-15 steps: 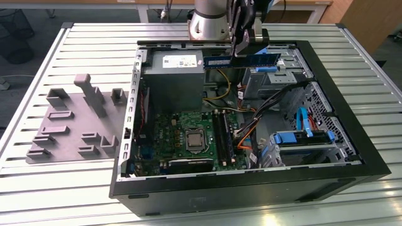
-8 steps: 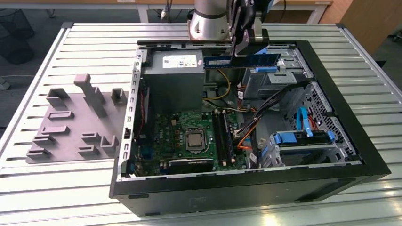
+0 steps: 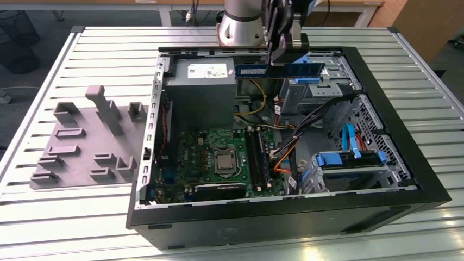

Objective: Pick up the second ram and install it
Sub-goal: 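Insert the second ram into the second slot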

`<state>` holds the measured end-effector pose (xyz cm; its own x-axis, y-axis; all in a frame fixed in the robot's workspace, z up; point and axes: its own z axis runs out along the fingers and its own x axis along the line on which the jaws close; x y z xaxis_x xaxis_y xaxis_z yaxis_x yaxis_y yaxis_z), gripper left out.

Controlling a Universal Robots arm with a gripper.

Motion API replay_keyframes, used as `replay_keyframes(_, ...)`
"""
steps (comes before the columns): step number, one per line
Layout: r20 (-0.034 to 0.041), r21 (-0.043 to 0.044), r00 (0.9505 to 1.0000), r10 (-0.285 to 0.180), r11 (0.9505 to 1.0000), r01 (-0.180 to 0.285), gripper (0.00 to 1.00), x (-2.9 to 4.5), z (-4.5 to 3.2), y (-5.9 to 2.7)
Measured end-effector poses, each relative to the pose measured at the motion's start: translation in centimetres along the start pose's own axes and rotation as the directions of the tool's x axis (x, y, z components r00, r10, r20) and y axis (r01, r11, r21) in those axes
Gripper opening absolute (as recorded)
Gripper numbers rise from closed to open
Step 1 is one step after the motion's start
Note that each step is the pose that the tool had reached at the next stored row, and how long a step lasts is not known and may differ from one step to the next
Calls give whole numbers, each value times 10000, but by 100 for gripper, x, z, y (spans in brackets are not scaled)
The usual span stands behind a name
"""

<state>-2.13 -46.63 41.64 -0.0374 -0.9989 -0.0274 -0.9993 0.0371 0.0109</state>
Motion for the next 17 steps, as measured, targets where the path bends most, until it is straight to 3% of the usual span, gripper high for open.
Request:
replay_keyframes(8,-1,10,9992,391,9992,-391,14,0,1,0)
replay_keyframes(17,0,12,9991,431,9991,-431,14,0,1,0)
